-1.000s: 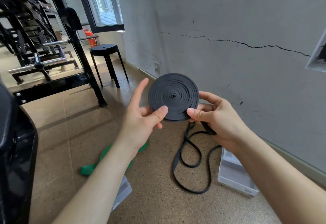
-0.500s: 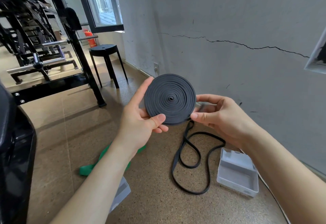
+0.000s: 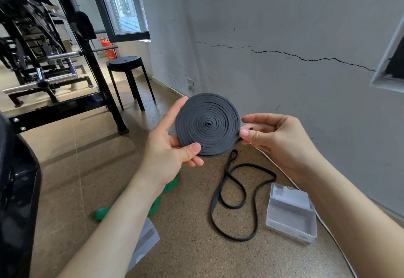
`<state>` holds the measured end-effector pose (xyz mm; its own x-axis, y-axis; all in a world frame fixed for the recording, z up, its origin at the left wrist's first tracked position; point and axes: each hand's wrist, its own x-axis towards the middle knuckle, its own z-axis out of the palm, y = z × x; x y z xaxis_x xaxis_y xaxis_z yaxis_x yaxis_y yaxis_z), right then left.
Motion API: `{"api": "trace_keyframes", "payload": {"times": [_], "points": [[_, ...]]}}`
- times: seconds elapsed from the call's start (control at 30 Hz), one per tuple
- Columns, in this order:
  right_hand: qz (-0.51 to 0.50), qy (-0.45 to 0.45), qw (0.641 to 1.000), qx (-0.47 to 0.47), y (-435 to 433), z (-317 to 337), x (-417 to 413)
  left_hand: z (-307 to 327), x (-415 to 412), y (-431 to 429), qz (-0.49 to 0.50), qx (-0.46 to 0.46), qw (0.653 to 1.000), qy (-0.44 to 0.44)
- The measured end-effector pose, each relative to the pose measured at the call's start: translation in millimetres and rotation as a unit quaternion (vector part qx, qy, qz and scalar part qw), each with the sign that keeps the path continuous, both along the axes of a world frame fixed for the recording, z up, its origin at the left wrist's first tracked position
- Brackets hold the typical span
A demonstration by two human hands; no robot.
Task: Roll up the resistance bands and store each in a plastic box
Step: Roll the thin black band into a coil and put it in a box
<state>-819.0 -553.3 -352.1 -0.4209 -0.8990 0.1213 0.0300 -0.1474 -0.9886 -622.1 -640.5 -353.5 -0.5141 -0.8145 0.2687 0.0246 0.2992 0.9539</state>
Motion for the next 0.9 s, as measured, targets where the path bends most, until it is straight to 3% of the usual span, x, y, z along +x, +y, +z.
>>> {"api": "trace_keyframes", "payload": {"times": [0.13, 0.53, 0.7, 0.9], "points": [[0.005, 0.012, 1.0, 0.013, -1.6, -2.6, 0.2, -1.3, 2.3, -2.5, -0.003, -0.011, 1.0, -0.018], [0.037, -0.06, 0.997, 0.031, -7.0, -10.3, 9.9, -1.3, 7.8, -7.2, -0.01, -0.038, 0.997, -0.06], [0.018, -0.016, 0.998, 0.059, -7.4, -10.0, 9.7, -5.1, 7.0, -4.8, -0.007, -0.046, 0.995, -0.089], [-0.005, 0.011, 0.999, 0.029, -9.2, -10.0, 2.5, -3.5, 2.3, 1.2, 0.001, -0.058, 0.991, -0.117]]}}
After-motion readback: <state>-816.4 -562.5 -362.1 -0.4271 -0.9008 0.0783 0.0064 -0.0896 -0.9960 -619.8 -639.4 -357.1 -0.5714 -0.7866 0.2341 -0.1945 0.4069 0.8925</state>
